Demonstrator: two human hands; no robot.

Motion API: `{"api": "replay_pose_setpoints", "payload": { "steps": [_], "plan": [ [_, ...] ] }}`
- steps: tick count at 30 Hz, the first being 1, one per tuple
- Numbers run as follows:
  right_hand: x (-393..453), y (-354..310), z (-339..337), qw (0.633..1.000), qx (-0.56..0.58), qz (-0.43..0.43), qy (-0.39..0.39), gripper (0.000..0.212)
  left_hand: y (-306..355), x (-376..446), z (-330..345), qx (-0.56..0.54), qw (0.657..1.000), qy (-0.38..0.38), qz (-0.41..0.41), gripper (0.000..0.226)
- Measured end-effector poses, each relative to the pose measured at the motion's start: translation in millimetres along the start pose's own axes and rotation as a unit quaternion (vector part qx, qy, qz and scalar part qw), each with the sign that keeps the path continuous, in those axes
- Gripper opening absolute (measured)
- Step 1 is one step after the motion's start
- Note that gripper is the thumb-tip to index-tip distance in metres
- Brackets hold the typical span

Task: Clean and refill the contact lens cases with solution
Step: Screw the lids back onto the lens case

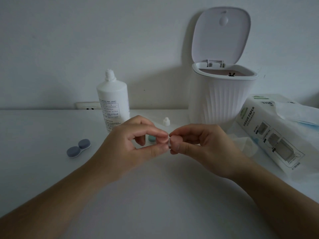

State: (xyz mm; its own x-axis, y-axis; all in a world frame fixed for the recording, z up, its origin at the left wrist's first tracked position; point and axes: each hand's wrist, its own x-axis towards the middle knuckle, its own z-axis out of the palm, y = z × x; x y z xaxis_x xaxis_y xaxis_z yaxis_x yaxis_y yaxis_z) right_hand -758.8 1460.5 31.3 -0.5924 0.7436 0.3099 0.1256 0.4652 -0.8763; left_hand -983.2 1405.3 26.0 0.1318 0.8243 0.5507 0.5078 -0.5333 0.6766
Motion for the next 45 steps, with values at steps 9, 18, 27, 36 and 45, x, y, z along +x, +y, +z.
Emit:
{"api": "replay_pose_setpoints", "payload": {
  "steps": [9, 18, 27, 36, 45],
  "plan": [
    [-0.7, -1.9, -0.3, 1.0, -0.003, 0.005, 0.0, 0.01, 6.4, -2.9, 0.8, -0.025, 0.999, -0.028, -0.023, 0.028],
    [-2.3, -4.4, 0.6, 1.0, 0.003, 0.014, 0.002, 0.018, 6.5, -1.9, -1.0, 0.001, 0.996, -0.022, -0.086, 0.027],
    [-2.7, -5.1, -0.5, 1.0, -0.002, 0.013, 0.0, 0.013, 6.6, -2.2, -0.5, -0.01, 0.994, -0.035, -0.103, 0.044],
    [-2.1, -5.0, 0.0, 1.0, -0.002, 0.014, -0.002, 0.012, 8.8, -3.2, -1.8, -0.005, 0.994, -0.061, -0.088, 0.056],
    [-2.4, -6.5, -0.2, 1.0, -0.001, 0.015, -0.001, 0.014, 11.0, -3.3, -2.6, 0.022, 0.996, -0.047, -0.07, 0.029]
  ]
}}
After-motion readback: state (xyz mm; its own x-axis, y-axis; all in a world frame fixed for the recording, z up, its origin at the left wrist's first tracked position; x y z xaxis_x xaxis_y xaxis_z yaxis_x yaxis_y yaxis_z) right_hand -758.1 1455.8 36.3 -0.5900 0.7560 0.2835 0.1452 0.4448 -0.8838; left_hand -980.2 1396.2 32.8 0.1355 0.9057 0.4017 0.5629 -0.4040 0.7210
